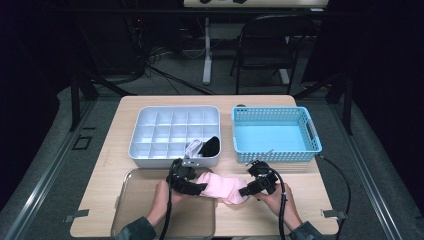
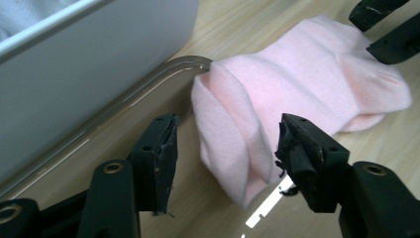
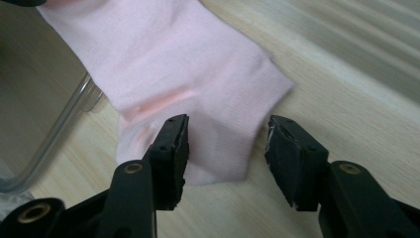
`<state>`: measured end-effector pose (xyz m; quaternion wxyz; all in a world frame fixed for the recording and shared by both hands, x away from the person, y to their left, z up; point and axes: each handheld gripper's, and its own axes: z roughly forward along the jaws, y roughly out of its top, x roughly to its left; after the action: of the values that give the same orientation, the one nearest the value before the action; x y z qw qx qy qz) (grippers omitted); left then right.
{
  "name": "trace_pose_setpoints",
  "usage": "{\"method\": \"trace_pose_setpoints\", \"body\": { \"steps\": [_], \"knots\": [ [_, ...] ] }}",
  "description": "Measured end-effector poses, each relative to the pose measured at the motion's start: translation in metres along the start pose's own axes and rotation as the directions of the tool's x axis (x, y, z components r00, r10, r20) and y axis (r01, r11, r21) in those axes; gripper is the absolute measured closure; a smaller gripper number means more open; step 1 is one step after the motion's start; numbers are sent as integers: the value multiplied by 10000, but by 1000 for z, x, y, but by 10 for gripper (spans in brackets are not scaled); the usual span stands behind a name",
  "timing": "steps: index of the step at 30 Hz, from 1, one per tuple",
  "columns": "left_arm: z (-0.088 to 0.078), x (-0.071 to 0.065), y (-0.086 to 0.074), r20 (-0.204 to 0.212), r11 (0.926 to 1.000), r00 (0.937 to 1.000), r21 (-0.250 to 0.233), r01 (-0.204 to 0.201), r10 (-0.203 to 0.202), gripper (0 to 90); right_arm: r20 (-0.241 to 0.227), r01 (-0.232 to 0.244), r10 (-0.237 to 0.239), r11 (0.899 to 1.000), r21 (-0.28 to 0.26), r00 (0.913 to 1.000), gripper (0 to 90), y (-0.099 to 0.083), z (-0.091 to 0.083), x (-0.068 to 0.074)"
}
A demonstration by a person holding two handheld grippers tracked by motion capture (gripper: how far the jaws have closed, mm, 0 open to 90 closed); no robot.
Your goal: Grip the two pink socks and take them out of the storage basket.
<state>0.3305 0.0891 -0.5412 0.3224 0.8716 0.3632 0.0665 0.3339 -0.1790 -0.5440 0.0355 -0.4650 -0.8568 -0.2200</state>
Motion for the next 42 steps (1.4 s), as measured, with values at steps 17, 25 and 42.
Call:
{"method": "trace_pose_setpoints", "body": {
  "steps": [17, 25, 42],
  "knots": [
    [13, -14, 2, -452, 9931, 9931, 503, -1062, 1085, 842, 1264, 988, -938, 9945, -337, 9875, 809, -5, 10, 18],
    [25, -38, 15, 274, 9964, 9962, -212, -825, 831, 848, 2048, 1499, -1535, 9881, 330, 9667, 802, -7, -14, 0],
    [19, -33, 11, -266, 9978, 9976, -119, -646, 642, 461, 1288, 573, -557, 9983, -84, 9901, 591, -16, -17, -26]
  ]
}}
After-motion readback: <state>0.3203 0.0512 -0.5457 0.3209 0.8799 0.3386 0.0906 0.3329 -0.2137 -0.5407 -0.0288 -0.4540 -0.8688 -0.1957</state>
